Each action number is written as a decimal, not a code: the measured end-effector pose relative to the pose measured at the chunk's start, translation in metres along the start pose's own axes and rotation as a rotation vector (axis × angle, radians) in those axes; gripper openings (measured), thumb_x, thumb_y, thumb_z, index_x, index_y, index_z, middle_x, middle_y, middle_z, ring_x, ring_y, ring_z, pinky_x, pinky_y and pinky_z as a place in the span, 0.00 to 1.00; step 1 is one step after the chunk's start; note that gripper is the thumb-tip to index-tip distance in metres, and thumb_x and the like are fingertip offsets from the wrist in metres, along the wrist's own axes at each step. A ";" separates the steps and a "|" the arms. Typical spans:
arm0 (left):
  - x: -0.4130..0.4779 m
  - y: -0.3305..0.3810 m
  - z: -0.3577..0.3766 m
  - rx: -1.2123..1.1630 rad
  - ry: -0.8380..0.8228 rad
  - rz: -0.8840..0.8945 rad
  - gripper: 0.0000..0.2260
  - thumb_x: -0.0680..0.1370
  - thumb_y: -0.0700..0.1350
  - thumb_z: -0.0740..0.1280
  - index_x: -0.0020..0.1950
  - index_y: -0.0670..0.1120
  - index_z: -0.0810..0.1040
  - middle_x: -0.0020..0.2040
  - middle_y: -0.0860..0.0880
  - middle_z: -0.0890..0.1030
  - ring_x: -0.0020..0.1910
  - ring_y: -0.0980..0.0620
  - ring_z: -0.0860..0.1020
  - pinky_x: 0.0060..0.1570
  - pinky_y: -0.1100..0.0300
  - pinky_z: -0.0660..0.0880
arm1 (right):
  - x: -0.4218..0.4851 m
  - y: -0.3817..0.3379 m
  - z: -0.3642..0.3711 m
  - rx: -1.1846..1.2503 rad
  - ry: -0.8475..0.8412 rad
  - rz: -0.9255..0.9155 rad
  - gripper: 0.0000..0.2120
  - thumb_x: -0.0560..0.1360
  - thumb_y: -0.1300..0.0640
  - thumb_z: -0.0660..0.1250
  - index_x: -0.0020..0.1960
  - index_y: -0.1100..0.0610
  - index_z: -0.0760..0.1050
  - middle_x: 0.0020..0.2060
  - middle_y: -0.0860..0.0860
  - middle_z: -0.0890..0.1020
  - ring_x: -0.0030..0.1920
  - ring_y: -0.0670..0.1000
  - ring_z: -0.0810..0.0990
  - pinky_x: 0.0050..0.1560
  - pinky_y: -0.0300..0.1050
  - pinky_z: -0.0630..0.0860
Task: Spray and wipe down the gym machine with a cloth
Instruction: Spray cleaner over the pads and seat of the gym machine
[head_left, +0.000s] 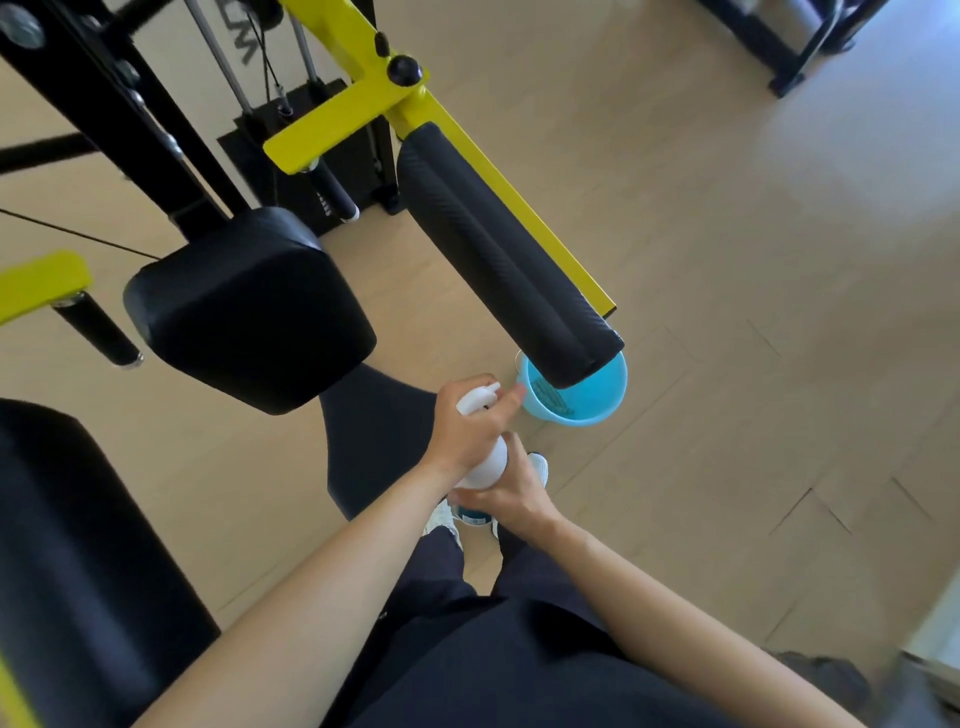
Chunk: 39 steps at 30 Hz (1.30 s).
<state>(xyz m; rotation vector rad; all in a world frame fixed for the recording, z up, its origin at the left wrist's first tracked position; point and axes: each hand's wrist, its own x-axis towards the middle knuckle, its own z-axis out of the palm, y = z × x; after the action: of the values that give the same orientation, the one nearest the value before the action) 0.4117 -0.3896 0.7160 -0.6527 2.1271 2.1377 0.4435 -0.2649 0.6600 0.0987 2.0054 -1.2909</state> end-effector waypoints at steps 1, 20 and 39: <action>0.003 -0.001 0.004 0.013 0.008 -0.024 0.22 0.76 0.53 0.72 0.37 0.34 0.74 0.34 0.34 0.76 0.38 0.33 0.75 0.38 0.42 0.76 | -0.002 0.002 -0.001 0.009 0.019 0.005 0.38 0.61 0.52 0.85 0.64 0.47 0.69 0.56 0.49 0.81 0.56 0.51 0.84 0.52 0.52 0.85; 0.055 0.034 -0.043 -0.098 0.170 -0.086 0.12 0.70 0.54 0.72 0.30 0.55 0.73 0.37 0.43 0.77 0.40 0.49 0.78 0.44 0.59 0.76 | 0.009 -0.070 -0.013 -0.069 0.016 -0.146 0.26 0.69 0.48 0.80 0.60 0.43 0.70 0.52 0.40 0.78 0.54 0.45 0.81 0.55 0.41 0.82; 0.084 0.053 -0.058 0.134 0.225 0.107 0.13 0.76 0.56 0.72 0.43 0.46 0.80 0.38 0.46 0.82 0.37 0.52 0.81 0.40 0.63 0.78 | 0.020 -0.114 -0.011 0.103 -0.038 -0.108 0.15 0.73 0.48 0.77 0.56 0.40 0.74 0.48 0.41 0.84 0.47 0.40 0.84 0.40 0.32 0.78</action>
<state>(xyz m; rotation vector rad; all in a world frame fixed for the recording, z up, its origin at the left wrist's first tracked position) 0.3324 -0.4696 0.7408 -0.8190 2.4480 2.0345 0.3742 -0.3179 0.7365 0.0147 1.9345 -1.4531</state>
